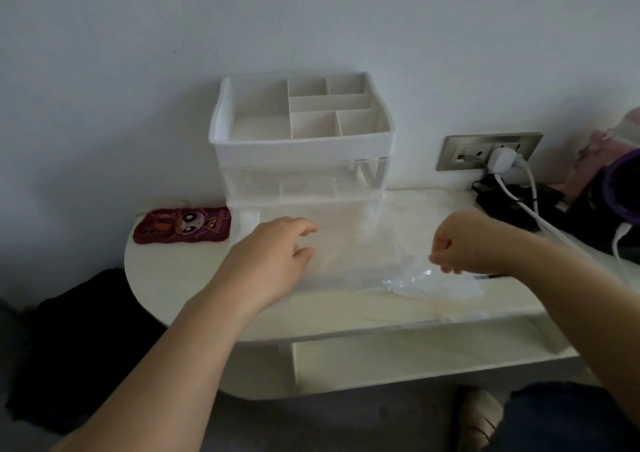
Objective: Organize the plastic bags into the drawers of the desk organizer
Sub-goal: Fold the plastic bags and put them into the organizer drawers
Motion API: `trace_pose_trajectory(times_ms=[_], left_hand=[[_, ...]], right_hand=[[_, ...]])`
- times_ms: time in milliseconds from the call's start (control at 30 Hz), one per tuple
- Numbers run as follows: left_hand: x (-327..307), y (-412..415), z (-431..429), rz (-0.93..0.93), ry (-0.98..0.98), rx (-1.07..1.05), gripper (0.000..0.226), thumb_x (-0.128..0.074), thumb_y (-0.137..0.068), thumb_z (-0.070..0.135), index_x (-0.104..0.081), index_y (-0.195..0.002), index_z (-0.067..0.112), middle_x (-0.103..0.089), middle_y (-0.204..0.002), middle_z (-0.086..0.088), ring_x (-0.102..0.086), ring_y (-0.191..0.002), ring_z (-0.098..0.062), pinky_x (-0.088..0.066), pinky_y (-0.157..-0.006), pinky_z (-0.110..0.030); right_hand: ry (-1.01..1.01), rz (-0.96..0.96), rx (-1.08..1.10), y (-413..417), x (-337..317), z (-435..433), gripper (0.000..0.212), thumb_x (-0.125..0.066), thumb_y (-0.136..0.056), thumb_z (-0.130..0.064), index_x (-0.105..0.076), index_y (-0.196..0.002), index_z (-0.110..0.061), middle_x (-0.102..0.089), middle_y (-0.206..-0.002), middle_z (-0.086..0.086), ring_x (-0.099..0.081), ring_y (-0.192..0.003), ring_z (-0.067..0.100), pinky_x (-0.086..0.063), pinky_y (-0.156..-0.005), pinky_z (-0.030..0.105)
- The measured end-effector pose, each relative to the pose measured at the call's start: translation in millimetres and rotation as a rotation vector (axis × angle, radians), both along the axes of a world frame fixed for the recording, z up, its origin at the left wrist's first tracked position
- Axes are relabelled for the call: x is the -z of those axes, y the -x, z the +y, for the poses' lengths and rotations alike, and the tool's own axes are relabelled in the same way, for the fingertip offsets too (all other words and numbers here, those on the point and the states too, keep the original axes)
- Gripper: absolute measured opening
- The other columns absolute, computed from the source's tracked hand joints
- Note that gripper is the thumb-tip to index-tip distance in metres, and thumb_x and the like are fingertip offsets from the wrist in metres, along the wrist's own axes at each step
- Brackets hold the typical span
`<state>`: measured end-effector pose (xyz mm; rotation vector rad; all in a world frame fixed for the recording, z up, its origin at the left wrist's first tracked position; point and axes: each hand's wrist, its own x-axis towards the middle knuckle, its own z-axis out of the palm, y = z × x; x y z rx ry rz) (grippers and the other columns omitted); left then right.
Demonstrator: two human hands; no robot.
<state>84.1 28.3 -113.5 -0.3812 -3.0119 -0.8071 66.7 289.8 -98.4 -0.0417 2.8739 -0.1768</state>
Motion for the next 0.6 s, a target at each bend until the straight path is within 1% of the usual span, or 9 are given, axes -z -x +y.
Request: trace_pose_trajectory(times_ms=[67,133,167,233,300,367,433,500,600], left_hand=[[1,-1,1,0.063,-0.064,-0.021,0.035,-0.052,-0.094,0.025,-0.053,-0.126,0.037,-0.055,-0.123,0.022,-0.056,-0.099,0.003,-0.047,-0.091,-0.031],[2,0,6,0.124,-0.103,-0.041,0.030,-0.053,-0.093,0.023,-0.058,-0.120,0.036,-0.059,-0.115,0.023,-0.057,-0.096,0.003,-0.048,-0.089,-0.031],[2,0,8,0.153,-0.124,-0.051,0.028,-0.053,-0.092,0.022,-0.060,-0.116,0.035,-0.060,-0.111,0.023,-0.058,-0.094,0.003,-0.048,-0.088,-0.032],[2,0,12,0.199,-0.159,-0.061,0.025,-0.054,-0.092,0.020,-0.063,-0.110,0.032,-0.062,-0.103,0.023,-0.060,-0.092,0.002,-0.049,-0.088,-0.033],[3,0,16,0.227,-0.175,-0.067,0.024,-0.054,-0.091,0.018,-0.065,-0.108,0.032,-0.062,-0.099,0.025,-0.059,-0.090,0.003,-0.049,-0.087,-0.031],[5,-1,19,0.230,-0.173,-0.064,0.024,-0.054,-0.091,0.019,-0.065,-0.108,0.032,-0.060,-0.097,0.027,-0.059,-0.090,0.005,-0.049,-0.085,-0.028],[7,-1,20,0.221,-0.153,-0.051,0.024,-0.053,-0.091,0.020,-0.064,-0.109,0.032,-0.060,-0.098,0.027,-0.058,-0.090,0.006,-0.048,-0.082,-0.025],[9,-2,20,0.218,-0.136,-0.043,0.025,-0.053,-0.091,0.020,-0.064,-0.110,0.033,-0.060,-0.098,0.026,-0.058,-0.090,0.007,-0.047,-0.078,-0.023],[10,-1,19,0.223,-0.138,-0.047,0.024,-0.054,-0.091,0.020,-0.064,-0.108,0.033,-0.061,-0.098,0.026,-0.057,-0.090,0.007,-0.045,-0.076,-0.022]], right_hand=[[-0.186,-0.137,-0.006,5,25,14,0.019,-0.051,-0.090,-0.012,-0.064,-0.078,-0.005,-0.070,-0.089,0.009,-0.060,-0.070,0.017,-0.048,-0.069,0.023],[-0.264,-0.116,0.005,7,43,26,0.018,-0.042,-0.092,-0.008,-0.059,-0.089,-0.004,-0.064,-0.110,0.012,-0.060,-0.091,0.023,-0.049,-0.085,0.029],[-0.257,-0.076,0.021,9,48,30,0.023,-0.040,-0.092,-0.007,-0.060,-0.103,-0.004,-0.060,-0.119,0.011,-0.058,-0.103,0.024,-0.047,-0.093,0.032],[-0.216,-0.020,0.033,12,58,30,0.037,-0.037,-0.093,-0.007,-0.052,-0.127,-0.008,-0.050,-0.135,0.010,-0.050,-0.121,0.027,-0.041,-0.103,0.037],[-0.185,-0.029,-0.011,13,69,28,0.043,-0.037,-0.096,-0.013,-0.039,-0.138,-0.008,-0.036,-0.146,0.010,-0.039,-0.130,0.029,-0.036,-0.105,0.038],[-0.103,-0.061,-0.018,14,76,26,0.039,-0.040,-0.096,-0.018,-0.041,-0.134,-0.008,-0.037,-0.141,0.010,-0.041,-0.127,0.030,-0.037,-0.099,0.039],[-0.040,-0.047,0.001,15,77,28,0.041,-0.044,-0.094,-0.019,-0.042,-0.135,-0.011,-0.041,-0.141,0.008,-0.044,-0.124,0.029,-0.039,-0.098,0.039],[-0.071,-0.008,0.018,17,75,31,0.047,-0.047,-0.095,-0.028,-0.039,-0.140,-0.019,-0.045,-0.139,0.004,-0.045,-0.124,0.025,-0.041,-0.098,0.037],[-0.138,0.086,0.026,17,71,30,0.041,-0.052,-0.094,-0.035,-0.048,-0.134,-0.029,-0.051,-0.134,-0.002,-0.051,-0.120,0.021,-0.043,-0.094,0.034]])
